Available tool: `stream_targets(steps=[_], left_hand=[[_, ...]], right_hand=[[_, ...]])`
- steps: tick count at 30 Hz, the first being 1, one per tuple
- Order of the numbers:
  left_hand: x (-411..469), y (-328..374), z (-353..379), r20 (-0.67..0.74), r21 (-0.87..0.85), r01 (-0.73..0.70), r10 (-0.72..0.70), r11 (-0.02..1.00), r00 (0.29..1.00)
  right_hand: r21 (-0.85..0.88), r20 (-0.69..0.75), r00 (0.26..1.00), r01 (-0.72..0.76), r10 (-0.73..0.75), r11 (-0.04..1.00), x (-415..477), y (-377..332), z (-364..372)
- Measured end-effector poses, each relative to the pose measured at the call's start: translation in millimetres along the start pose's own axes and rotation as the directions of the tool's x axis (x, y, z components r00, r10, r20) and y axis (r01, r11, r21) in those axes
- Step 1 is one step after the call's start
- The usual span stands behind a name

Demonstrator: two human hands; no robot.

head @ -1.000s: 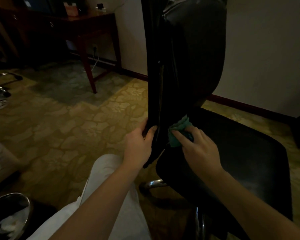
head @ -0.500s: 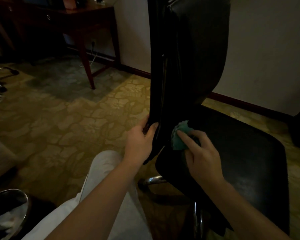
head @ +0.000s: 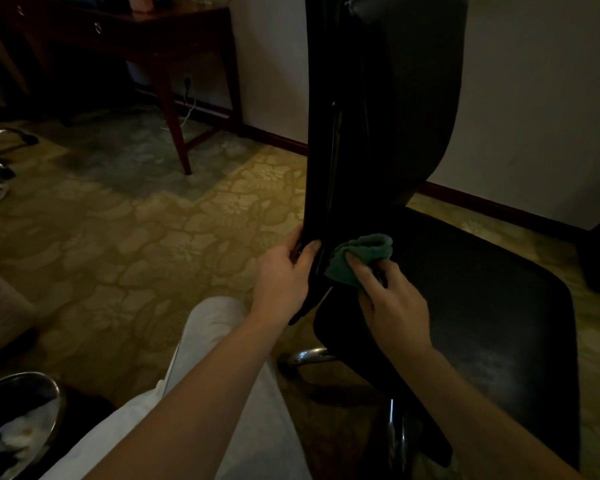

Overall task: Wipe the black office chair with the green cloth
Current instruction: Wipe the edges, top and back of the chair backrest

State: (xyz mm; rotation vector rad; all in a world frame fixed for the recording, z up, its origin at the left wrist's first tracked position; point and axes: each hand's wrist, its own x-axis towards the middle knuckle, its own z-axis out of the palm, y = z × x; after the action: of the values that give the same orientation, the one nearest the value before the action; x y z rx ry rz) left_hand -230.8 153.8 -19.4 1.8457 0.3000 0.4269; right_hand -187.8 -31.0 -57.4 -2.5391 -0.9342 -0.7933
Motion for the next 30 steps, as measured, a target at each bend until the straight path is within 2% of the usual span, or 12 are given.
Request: stream_targets(steps=[11, 17, 19, 22, 26, 30], left_hand=[[-1, -4, -1, 0.004, 0.038, -0.036, 0.036, 0.999, 0.999], [0, -6, 2, -0.02, 0.032, -0.04, 0.04, 0.999, 0.999], [-2, -7, 3, -0.01, 0.023, -0.033, 0.033, 0.999, 0.999], [-1, -8, 2, 0.004, -0.002, -0.015, 0.015, 1.0, 1.0], [0, -9, 0, 0.02, -0.013, -0.014, 0.015, 1.0, 1.0], [1, -11, -3, 0.041, -0.054, -0.016, 0.018, 0.998, 0.999]], right_hand=[[0.042, 0.202, 0.977, 0.061, -0.068, 0.997, -12, 3, 15], [-0.017, -0.006, 0.997, 0.08, -0.08, 0.997, 9, 7, -21], [-0.031, -0.013, 0.993, 0.119, -0.12, 0.992, 10, 5, -21], [-0.011, 0.088, 0.987, 0.139, -0.137, 0.99, 1, 7, -3], [-0.017, 0.227, 0.971, 0.078, -0.072, 0.997, -16, 6, 28], [0.014, 0.217, 0.976, 0.018, -0.021, 1.0, -21, -4, 30]])
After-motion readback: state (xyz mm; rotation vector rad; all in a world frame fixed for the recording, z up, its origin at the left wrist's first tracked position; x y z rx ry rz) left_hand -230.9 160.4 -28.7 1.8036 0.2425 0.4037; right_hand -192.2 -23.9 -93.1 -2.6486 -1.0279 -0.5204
